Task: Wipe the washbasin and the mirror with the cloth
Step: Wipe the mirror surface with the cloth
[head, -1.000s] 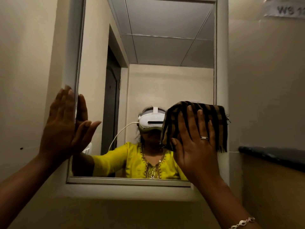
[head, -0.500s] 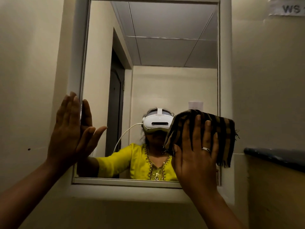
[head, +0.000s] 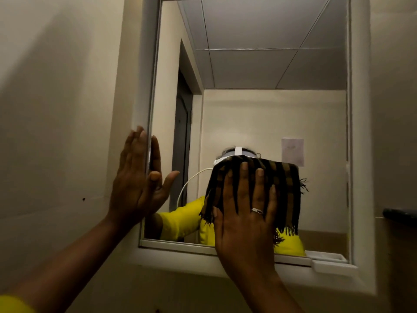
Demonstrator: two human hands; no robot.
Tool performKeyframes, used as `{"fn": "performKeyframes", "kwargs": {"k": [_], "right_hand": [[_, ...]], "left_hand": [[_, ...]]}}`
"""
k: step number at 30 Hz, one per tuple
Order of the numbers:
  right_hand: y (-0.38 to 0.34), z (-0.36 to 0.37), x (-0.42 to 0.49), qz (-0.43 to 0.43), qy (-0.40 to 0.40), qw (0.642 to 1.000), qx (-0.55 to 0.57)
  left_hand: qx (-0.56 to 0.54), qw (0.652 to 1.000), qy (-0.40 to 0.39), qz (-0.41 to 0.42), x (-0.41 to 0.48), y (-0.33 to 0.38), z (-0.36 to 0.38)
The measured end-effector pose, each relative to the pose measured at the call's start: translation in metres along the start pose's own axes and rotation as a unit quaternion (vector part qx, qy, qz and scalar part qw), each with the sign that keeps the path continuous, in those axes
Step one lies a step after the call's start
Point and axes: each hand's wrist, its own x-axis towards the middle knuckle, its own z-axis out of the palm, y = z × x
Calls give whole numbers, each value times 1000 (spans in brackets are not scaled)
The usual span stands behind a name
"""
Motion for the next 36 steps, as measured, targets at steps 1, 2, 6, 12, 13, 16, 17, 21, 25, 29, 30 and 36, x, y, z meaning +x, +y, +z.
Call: {"fn": "performKeyframes", "kwargs": {"k": [1,2,6,12,13,16,17,21,25,29,30,36], "right_hand": [[-23,7,1,-4,-4,1000,16],[-28,7,0,-10,-10,1000,11],[-43,8,5,-24,-12,999,25],[-82,16,10,-44,-14,997,70],[-87,17,11,-47,-10,996,76],[-100,18,13,-57,-13,995,87],[-104,19,13,-62,-10,994,87],[-109,21,15,-71,-6,994,88],[-105,20,14,-95,-14,991,89],[-96,21,10,-133,-25,987,91],[-93,21,9,-136,-27,986,92],[-79,20,0,-130,-37,986,96]], "left_hand": [[24,999,-2,-25,-2,-20,2],[13,999,0,-29,1,-19,1],[-143,989,35,28,-3,18,-26],[-204,979,3,25,-3,13,-34],[-209,978,1,23,-3,12,-34],[-231,973,5,25,-3,12,-34],[-238,971,7,26,-3,12,-35],[-243,969,16,28,-3,11,-35],[-249,968,10,27,-2,11,-37],[-243,969,0,29,-7,10,-37],[-241,970,-4,32,-9,10,-37],[-224,974,-13,29,-16,8,-37]]}}
